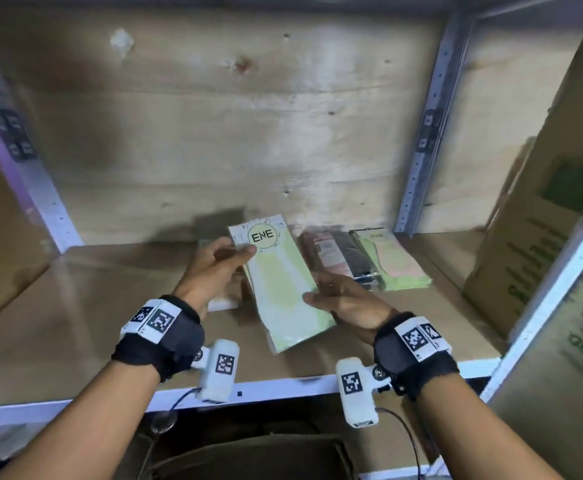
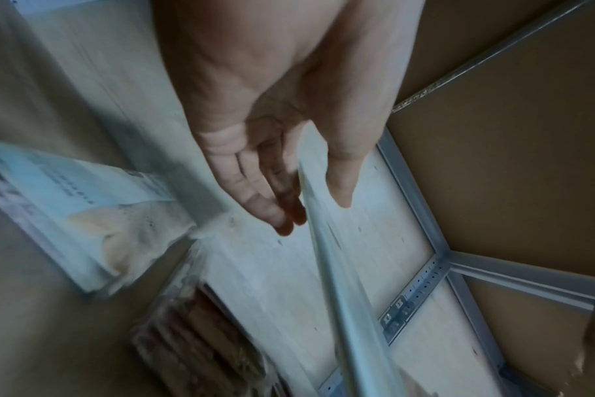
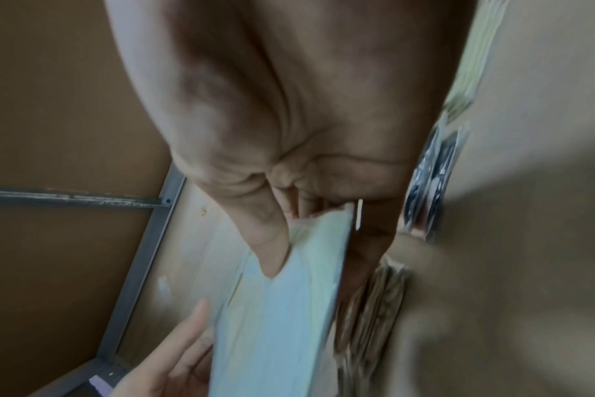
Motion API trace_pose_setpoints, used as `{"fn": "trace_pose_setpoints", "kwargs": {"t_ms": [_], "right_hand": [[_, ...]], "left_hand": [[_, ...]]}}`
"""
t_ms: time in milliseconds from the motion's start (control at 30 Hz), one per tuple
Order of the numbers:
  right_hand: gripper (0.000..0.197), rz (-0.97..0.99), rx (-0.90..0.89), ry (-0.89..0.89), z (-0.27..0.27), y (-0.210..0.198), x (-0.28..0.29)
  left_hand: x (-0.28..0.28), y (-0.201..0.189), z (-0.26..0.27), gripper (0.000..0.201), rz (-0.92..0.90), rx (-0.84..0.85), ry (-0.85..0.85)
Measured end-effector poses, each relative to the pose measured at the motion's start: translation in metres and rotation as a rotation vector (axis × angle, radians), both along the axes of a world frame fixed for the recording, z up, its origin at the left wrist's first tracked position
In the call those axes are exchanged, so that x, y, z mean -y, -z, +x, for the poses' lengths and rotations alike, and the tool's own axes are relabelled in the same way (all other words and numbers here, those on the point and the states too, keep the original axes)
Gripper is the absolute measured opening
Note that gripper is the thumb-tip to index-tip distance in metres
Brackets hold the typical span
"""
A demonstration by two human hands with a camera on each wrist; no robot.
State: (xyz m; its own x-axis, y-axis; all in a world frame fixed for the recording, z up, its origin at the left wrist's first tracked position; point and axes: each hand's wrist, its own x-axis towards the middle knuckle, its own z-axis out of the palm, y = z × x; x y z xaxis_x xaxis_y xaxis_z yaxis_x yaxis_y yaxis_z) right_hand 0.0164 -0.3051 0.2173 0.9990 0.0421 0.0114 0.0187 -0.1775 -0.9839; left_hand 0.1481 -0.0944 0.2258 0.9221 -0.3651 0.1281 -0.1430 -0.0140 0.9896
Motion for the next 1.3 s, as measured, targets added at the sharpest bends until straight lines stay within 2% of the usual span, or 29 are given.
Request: {"fn": "trace_pose_setpoints", "kwargs": {"t_ms": [67, 167, 200, 300, 467, 500, 567, 600, 733, 867, 933, 1033, 1100, 1200, 1267, 1300], "right_hand": [[0.04, 0.003, -0.009, -0.017, -0.005, 0.001, 0.012], [0.044, 0.021, -0.023, -0.02, -0.014, 0.002, 0.028], [0.044, 0.013, -0.03, -0.017, -0.017, 0.002, 0.032], [0.039, -0.046, -0.045, 0.041, -0.023, 0.002, 0.042], [0.014, -0.073, 0.002, 0.13, -0.035, -0.001, 0.057], [0.013, -0.077, 0.012, 0.139, -0.037, -0.002, 0.059], [0.027, -0.058, 0.021, 0.151, -0.04, -0.002, 0.065], [0.028, -0.043, 0.031, 0.148, -0.041, -0.001, 0.068], [0.004, -0.036, 0.025, 0.191, -0.042, 0.004, 0.079], [0.009, 0.091, 0.041, 0.346, -0.039, 0.01, 0.096], [0.028, 0.152, 0.04, 0.435, -0.033, 0.012, 0.102], [0.028, 0.272, 0.039, 0.557, -0.023, 0.012, 0.112], [0.023, 0.31, 0.037, 0.596, -0.017, 0.013, 0.119], [0.009, 0.253, 0.042, 0.705, -0.003, 0.013, 0.136], [0.015, 0.23, 0.042, 0.78, 0.004, 0.014, 0.148], [0.025, 0.203, 0.041, 0.808, 0.006, 0.016, 0.154]], "left_hand": [[0.009, -0.008, 0.014, 0.038, -0.007, -0.01, -0.003], [0.027, -0.021, 0.032, 0.057, 0.082, 0.027, 0.044], [0.035, -0.023, 0.037, 0.056, 0.093, 0.051, 0.057], [0.06, -0.026, 0.046, 0.035, 0.144, 0.175, 0.013], [0.089, -0.028, 0.048, 0.04, 0.184, 0.295, -0.093], [0.094, -0.029, 0.049, 0.037, 0.172, 0.286, -0.097], [0.101, -0.031, 0.049, 0.032, 0.162, 0.255, -0.098], [0.104, -0.031, 0.048, 0.031, 0.163, 0.241, -0.091], [0.11, -0.034, 0.037, 0.041, 0.125, 0.099, -0.051], [0.115, -0.037, 0.009, 0.056, 0.086, -0.087, 0.133], [0.122, -0.032, -0.005, 0.056, 0.174, -0.071, 0.277], [0.143, -0.028, -0.017, 0.04, 0.247, -0.026, 0.437], [0.162, -0.03, -0.015, 0.035, 0.258, -0.004, 0.412], [0.192, -0.033, -0.007, 0.028, 0.317, 0.013, 0.36], [0.212, -0.032, -0.001, 0.026, 0.369, 0.018, 0.345], [0.222, -0.031, 0.002, 0.027, 0.389, 0.01, 0.335]]}}
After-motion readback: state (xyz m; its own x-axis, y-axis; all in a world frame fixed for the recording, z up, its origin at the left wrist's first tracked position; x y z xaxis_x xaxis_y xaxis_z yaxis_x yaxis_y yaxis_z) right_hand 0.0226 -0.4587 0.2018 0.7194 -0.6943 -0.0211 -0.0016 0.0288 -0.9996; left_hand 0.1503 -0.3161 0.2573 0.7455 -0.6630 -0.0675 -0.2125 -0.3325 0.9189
